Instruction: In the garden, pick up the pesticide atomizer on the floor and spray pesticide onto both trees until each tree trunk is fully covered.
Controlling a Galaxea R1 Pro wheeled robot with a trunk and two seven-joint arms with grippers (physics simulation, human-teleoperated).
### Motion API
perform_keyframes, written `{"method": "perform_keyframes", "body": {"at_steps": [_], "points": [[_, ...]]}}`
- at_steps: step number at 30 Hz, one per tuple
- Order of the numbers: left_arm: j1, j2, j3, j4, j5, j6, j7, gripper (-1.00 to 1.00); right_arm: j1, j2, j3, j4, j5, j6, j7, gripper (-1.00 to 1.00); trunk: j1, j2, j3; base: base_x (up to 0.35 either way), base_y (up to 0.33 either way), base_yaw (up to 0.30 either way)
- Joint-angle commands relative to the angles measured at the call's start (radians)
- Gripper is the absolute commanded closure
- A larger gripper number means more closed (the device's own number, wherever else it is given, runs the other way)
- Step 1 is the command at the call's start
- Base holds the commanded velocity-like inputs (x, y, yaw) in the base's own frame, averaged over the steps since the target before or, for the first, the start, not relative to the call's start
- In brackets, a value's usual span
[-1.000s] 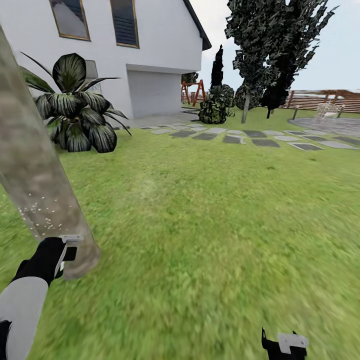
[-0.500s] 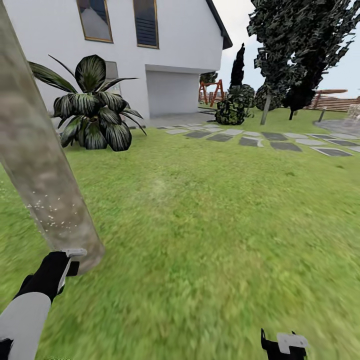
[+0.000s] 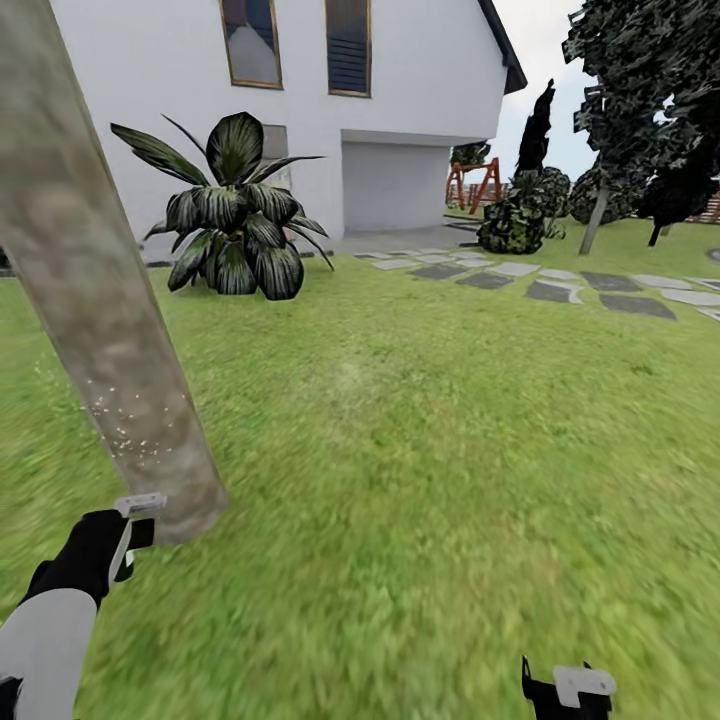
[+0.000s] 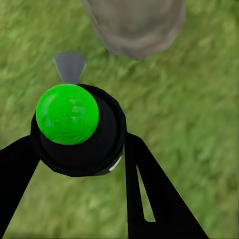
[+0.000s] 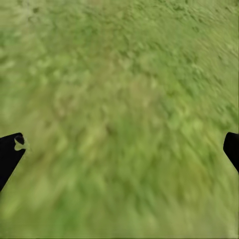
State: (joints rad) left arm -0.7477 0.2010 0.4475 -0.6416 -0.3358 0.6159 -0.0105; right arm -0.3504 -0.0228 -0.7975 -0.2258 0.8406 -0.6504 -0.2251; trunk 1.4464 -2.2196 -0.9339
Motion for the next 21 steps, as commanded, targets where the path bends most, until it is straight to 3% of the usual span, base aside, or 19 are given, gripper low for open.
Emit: {"method": "perform_keyframes", "body": {"at_steps": [1,4,21], "points": [[-0.001,-0.001,0.002,-0.001,-0.003,0.004,-0.001,1.0,-0.001,0.0,-0.005,0.002,0.011,-0.003,-0.007,-1.0,0.0,0.0,-0.001,0.235,-0.199,0.276],[-0.001,-0.003,0.001,-0.001,-0.003,0.004,0.0,1.0,-0.001,0.0,-0.005,0.001,0.011,-0.003,-0.007,-1.0,0.0,0.0,-0.001,0.231,-0.201,0.157],[-0.001,-0.006,0.002,0.0,0.0,0.004,0.044,1.0,-0.001,0.0,-0.005,0.0,0.01,-0.003,-0.008,-1.0,0.0,0.0,-0.001,0.192,-0.221,0.004]]}}
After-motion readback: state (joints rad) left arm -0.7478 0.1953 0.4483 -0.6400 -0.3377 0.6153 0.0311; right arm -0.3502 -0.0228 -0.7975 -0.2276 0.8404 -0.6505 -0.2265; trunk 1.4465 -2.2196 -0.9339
